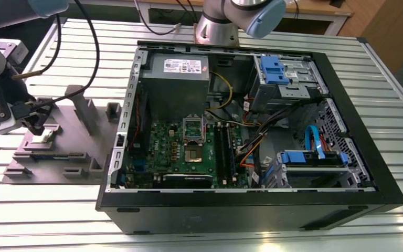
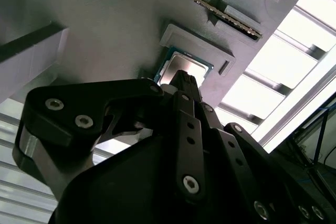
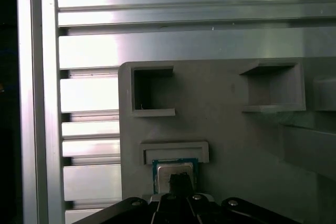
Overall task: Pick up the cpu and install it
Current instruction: 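Pick up the cpu and move it towards the insertion slot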
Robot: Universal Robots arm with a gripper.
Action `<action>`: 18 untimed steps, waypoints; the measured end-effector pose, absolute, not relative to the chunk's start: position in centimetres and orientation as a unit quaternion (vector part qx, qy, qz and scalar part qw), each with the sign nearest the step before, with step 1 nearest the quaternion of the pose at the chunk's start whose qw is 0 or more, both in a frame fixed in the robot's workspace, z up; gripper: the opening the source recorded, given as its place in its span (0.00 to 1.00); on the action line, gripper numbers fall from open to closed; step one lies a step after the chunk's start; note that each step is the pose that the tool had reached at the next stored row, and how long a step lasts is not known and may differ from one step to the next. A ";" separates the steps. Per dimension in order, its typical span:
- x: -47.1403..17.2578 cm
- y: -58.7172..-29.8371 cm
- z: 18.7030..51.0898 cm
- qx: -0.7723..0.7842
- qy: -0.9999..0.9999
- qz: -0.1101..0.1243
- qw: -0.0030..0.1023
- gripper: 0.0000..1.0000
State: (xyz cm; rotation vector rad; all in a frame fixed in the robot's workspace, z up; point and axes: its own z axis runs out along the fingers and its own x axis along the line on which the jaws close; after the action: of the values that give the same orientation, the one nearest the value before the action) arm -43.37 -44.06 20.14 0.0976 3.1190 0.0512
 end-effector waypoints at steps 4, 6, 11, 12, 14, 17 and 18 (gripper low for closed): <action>-43.4 -44.1 20.1 0.031 0.999 0.016 0.010 0.29; -43.4 -44.1 20.1 0.031 0.999 0.016 0.010 0.35; -43.4 -44.1 20.1 0.031 0.999 0.016 0.010 0.53; -43.4 -44.1 20.1 0.031 0.999 0.016 0.010 0.53; -43.4 -44.1 20.1 0.031 0.999 0.016 0.010 0.59; -43.4 -44.1 19.9 0.029 0.999 0.016 0.010 0.59; -43.4 -44.1 19.8 0.026 0.999 0.016 0.010 0.59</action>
State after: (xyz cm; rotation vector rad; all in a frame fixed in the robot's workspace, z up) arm -43.37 -44.06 19.83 0.0819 3.1196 0.0502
